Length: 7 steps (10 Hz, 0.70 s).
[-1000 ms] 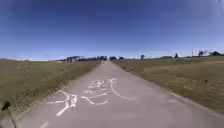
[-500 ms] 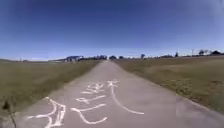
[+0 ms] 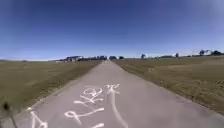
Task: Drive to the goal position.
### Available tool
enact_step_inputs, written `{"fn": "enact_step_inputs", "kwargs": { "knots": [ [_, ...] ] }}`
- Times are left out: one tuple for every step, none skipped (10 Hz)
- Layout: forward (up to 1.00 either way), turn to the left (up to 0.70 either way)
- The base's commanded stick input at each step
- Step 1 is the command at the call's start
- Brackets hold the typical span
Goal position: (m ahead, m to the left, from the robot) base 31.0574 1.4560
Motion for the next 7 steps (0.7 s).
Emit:
{"fn": "enact_step_inputs", "kwargs": {
  "knots": [
    [1.0,0.0],
    [1.0,0.0],
    [1.0,0.0],
    [1.0,0.0],
    [1.0,0.0],
    [1.0,0.0],
    [1.0,0.0]
  ]
}}
